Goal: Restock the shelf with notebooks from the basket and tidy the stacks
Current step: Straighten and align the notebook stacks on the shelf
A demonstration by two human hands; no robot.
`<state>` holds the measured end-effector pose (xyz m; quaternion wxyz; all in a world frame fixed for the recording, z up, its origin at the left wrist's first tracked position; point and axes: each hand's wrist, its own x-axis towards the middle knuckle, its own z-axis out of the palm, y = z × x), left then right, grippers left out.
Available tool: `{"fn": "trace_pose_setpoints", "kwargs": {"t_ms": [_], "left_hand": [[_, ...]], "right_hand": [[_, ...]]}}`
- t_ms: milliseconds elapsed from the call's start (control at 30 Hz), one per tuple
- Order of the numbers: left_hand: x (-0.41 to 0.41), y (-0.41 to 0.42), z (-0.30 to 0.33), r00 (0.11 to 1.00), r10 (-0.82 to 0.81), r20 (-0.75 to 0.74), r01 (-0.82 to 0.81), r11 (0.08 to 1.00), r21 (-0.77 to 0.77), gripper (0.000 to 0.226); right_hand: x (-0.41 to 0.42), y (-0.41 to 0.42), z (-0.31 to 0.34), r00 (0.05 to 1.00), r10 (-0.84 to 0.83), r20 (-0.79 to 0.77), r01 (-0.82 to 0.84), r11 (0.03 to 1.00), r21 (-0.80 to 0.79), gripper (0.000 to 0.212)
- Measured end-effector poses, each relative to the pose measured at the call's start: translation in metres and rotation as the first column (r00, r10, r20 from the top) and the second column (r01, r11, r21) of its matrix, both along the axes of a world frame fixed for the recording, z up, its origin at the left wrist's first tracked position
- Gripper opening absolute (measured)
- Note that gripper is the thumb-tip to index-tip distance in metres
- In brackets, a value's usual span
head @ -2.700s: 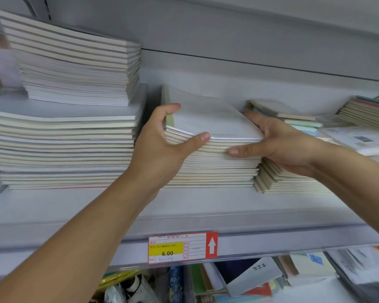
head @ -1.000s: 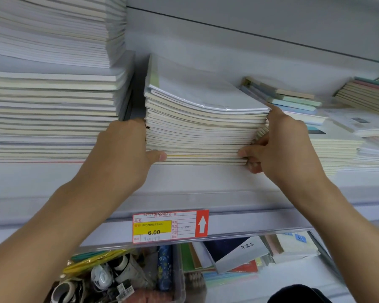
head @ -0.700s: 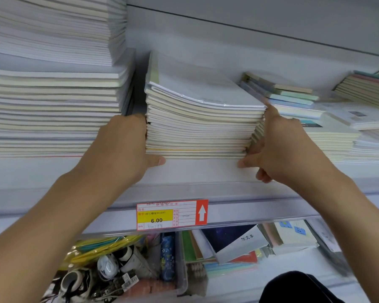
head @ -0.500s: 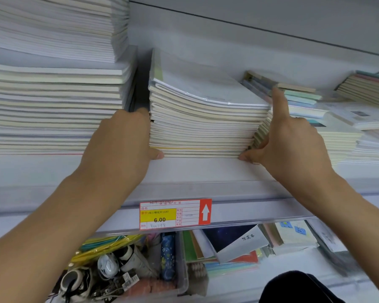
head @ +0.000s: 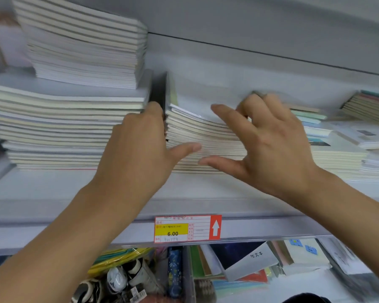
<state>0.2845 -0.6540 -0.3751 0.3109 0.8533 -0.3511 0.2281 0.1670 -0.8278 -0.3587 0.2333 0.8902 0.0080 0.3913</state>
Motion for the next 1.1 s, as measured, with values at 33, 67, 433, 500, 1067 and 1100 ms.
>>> {"fn": "trace_pose_setpoints", "kwargs": {"t_ms": [33,67,433,500,1067,1100], "left_hand": [[-0.004,-0.001,0.011,0.999,0.004,0.034,0.0,0.995,-0.095,0.059],[-0.006,-0.004,0.018,0.999,-0.003,0.054,0.012,0.986,-0.166,0.06],[0.005,-0.045,-0.008,0.967,-0.219,0.131,0.241,0.951,-0.195,0.056],[0.004,-0.042,-0.004,0.952,-0.284,0.11,0.305,0.899,-0.313,0.049],[0.013,-0.046,-0.014,0.954,-0.263,-0.144,0.214,0.933,-0.288,0.059],[0.011,-0.046,-0.013,0.954,-0.256,-0.156,0.204,0.935,-0.29,0.059]], "right_hand": [[0.01,0.002,0.004,0.999,0.024,-0.033,-0.024,1.0,-0.011,0.073],[0.02,0.003,0.007,0.997,0.03,-0.065,-0.032,0.999,-0.02,0.072],[0.059,-0.008,-0.005,0.983,0.18,-0.048,-0.18,0.984,-0.001,0.052],[0.05,-0.013,0.004,0.965,0.26,-0.033,-0.259,0.966,0.028,0.049],[0.046,-0.03,0.01,0.924,-0.254,0.286,-0.267,0.109,0.958,0.075],[0.049,-0.027,0.011,0.91,-0.305,0.28,-0.259,0.109,0.96,0.077]]}}
